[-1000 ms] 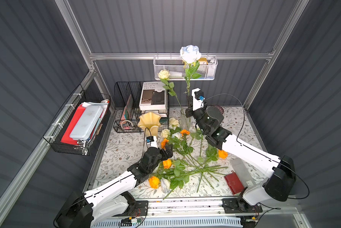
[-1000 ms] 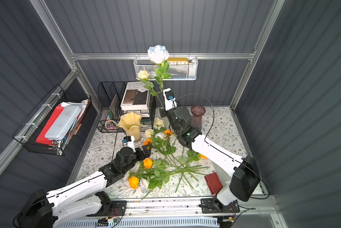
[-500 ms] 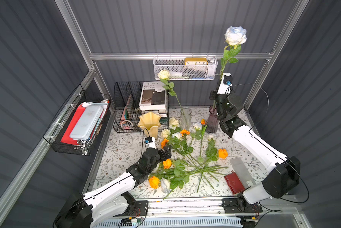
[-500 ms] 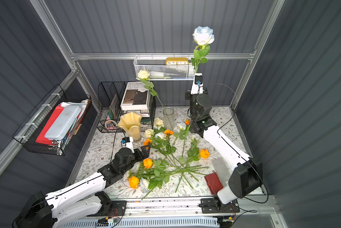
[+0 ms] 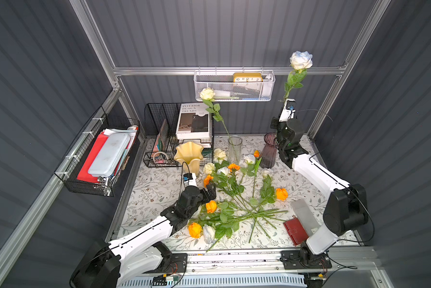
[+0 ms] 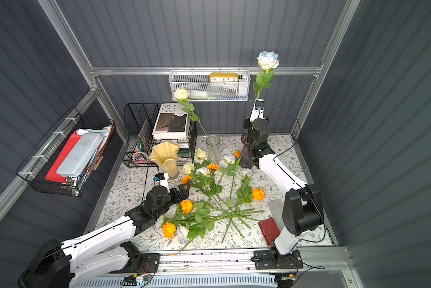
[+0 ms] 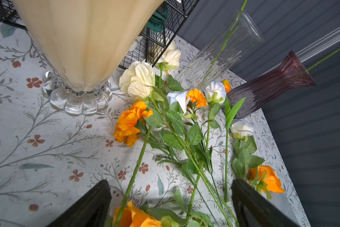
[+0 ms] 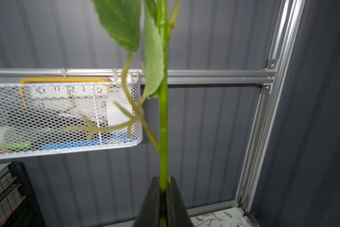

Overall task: Arrange the flowers in different vases according to their colors
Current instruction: Insert the flower into the vase.

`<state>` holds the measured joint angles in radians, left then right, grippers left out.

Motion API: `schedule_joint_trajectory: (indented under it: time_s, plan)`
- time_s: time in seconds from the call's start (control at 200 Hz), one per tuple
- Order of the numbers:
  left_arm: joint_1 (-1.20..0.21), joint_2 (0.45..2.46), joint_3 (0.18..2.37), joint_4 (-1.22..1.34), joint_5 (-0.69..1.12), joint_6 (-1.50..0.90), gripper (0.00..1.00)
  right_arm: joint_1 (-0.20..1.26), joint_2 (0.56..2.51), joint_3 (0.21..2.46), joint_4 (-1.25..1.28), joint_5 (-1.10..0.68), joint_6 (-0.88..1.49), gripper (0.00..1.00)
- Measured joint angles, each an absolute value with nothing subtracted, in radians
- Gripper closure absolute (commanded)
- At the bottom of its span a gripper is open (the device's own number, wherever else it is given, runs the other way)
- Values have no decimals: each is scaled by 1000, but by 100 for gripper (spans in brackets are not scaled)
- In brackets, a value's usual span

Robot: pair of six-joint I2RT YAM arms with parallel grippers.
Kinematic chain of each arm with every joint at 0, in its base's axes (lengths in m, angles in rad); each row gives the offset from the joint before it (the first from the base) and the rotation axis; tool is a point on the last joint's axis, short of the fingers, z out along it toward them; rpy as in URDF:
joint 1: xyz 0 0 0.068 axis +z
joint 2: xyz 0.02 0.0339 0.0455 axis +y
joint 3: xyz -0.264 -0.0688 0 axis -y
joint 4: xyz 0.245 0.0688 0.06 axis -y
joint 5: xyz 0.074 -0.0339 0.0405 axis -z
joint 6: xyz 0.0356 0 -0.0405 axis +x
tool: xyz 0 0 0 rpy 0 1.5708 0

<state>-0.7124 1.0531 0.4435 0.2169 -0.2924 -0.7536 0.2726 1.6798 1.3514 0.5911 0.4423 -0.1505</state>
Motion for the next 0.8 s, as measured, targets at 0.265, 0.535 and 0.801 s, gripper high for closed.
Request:
schedule_joint_trajectory:
  time_s: [0.265,0.535,0.801]
  plan:
    - [-706,1093,443,218,-289,-749,1,274,1698,1235,636,416,-116,82]
    - [-704,1104,446,223,-287,-743,1,290,1643,1165,616,408,-107,34]
    - [-694,1098,462,223,-281,-727,1,327,1476,1135,510,410,-93,30]
